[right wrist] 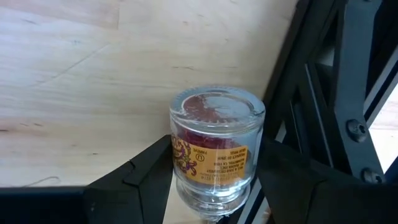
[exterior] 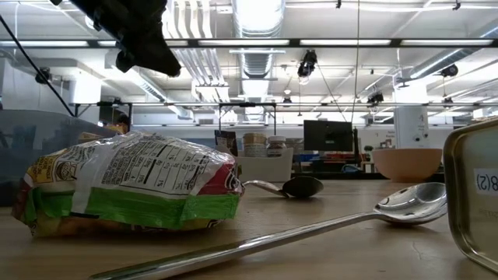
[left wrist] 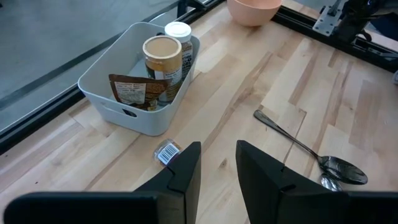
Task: Pick & Place Food Item
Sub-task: Put the right brown spice bottle into the top gray bin
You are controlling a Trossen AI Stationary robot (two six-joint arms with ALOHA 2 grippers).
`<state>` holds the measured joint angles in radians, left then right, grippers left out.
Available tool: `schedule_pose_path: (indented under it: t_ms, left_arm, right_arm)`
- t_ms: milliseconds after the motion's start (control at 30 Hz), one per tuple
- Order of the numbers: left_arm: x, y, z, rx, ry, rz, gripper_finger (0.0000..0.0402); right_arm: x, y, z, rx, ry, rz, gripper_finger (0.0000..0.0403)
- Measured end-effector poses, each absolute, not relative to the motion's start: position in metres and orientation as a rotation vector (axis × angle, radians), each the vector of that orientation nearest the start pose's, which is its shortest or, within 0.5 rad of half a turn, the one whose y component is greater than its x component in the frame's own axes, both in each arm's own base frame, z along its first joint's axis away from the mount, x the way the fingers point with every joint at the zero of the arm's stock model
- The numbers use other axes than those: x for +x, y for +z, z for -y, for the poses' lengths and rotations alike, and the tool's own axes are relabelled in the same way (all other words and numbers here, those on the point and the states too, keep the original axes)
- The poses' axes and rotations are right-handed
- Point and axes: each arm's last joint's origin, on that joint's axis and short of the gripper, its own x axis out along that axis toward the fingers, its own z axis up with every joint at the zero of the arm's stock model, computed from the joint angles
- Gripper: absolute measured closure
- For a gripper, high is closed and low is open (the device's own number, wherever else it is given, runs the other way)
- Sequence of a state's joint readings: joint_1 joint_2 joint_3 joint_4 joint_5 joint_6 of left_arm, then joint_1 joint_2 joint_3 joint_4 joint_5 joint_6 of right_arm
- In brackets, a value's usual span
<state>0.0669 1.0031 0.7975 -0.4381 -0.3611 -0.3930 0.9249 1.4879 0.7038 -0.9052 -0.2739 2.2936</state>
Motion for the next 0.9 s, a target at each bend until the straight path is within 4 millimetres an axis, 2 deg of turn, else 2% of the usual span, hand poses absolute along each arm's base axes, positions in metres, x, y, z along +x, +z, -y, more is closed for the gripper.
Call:
schedule_pose_path:
  t_ms: [467, 900]
  left_arm:
    - [0.205, 0.278, -0.024, -0.279, 0.531, -0.55, 0.0295]
    - [0.205, 0.278, -0.024, -0.279, 0.531, -0.55, 0.0295]
  right_arm:
    - [0.119, 0.139, -0.165, 1.013, -1.202, -1.515, 0.0195]
    - [0.13, 0.139, -0.166, 1.057, -1.106, -1.322, 0.0196]
